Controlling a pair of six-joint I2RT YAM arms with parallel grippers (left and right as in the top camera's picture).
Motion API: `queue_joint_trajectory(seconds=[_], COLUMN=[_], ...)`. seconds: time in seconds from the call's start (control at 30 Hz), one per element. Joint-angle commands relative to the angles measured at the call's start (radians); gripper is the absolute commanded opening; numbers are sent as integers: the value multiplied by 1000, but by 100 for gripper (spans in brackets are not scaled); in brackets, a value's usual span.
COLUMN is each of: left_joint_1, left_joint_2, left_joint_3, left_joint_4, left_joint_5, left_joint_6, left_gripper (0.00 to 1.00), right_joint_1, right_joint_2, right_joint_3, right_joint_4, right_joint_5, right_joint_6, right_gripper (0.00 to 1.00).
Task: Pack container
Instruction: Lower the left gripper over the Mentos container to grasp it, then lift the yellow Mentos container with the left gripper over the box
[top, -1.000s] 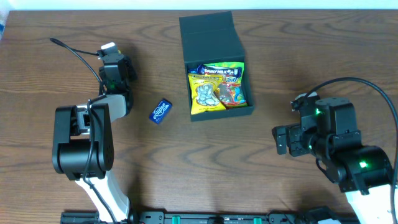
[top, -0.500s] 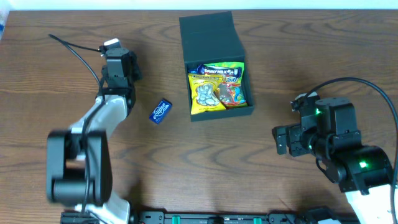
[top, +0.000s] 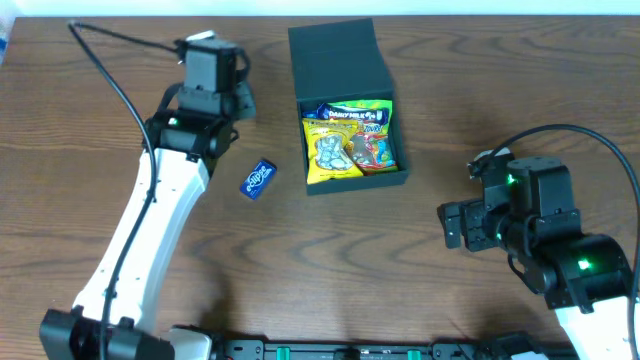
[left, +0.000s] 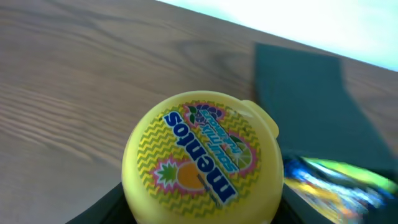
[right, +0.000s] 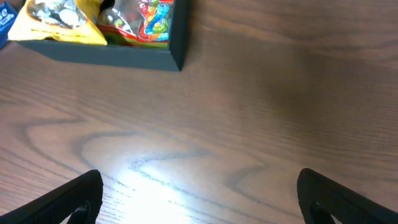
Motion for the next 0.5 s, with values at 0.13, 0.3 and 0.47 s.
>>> queue_joint_trajectory(seconds=[0.13, 0.3, 0.47], left_joint_1=[-121, -151, -155], left_joint_2=[-21, 23, 131], left_joint_3=[217, 334, 450], left_joint_4=[-141, -205, -324], left_joint_5=[209, 452, 544], left_joint_6=[-80, -86, -79], left_gripper=[6, 5, 5], right_joint_1=[-7, -7, -7], right_joint_2=[-7, -7, -7], right_joint_3=[1, 1, 1], right_joint_4=[0, 0, 0], right_joint_5=[-6, -6, -7], right_joint_6=[13, 13, 13], right_gripper=[99, 99, 99])
